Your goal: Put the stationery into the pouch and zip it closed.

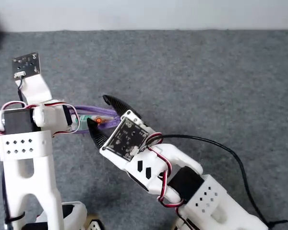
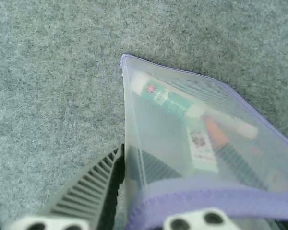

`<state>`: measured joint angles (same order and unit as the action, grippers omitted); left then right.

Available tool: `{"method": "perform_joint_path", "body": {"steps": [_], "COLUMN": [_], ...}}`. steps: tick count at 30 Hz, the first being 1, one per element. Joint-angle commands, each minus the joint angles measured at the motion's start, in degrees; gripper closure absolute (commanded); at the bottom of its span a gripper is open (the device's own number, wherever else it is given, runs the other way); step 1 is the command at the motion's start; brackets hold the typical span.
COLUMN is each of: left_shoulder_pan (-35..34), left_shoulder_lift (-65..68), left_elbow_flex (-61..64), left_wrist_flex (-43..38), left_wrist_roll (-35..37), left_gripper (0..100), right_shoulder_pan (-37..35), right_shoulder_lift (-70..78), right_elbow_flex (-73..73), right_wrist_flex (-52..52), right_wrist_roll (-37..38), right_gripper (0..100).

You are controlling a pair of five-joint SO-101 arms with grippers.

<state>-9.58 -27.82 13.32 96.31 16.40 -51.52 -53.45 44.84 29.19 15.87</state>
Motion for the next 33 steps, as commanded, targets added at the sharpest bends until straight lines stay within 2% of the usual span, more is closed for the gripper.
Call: {"method": "perform_joint_path", "body": {"steps": [1,4,6,12,18,22,26,28,33], "left_shoulder_pan": [0.4,0.3,0.3,0.2,0.1,0.1,0.1,0.1,0.1], "left_shoulder_lift": [-0.3,-0.3,-0.3,-0.3,-0.4,-0.4,-0.4,-0.4,-0.4], "left_elbow_flex": [-0.3,-0.3,-0.3,-0.3,-0.3,-0.4,-0.4,-0.5,-5.8], "left_wrist_flex": [-1.1,-1.1,-1.0,-0.9,-0.9,-0.9,-0.9,-0.8,1.6], "left_wrist_roll": [0.3,0.3,0.3,0.3,0.3,0.4,0.4,0.4,0.5], "left_gripper": [99,99,99,99,99,99,99,99,99], "right_shoulder_pan": [-0.3,-0.3,-0.3,3.6,6.6,3.6,-0.8,-0.7,4.8], "right_shoulder_lift": [-2.1,-2.1,-2.1,-2.1,-1.5,1.5,10.2,14.8,18.7], "right_elbow_flex": [-7.0,-10.8,-13.2,-19.7,-19.9,-12.2,-5.3,-5.1,-5.4], "right_wrist_flex": [4.5,9.4,12.7,20.0,24.9,15.3,2.2,-2.6,-2.0], "right_wrist_roll": [-2.3,-6.8,-8.8,-11.1,-12.2,-12.1,-12.1,-12.1,-12.1], "right_gripper": [99.5,96.1,99.6,99.1,99.1,99.1,99.1,99.1,99.1]}}
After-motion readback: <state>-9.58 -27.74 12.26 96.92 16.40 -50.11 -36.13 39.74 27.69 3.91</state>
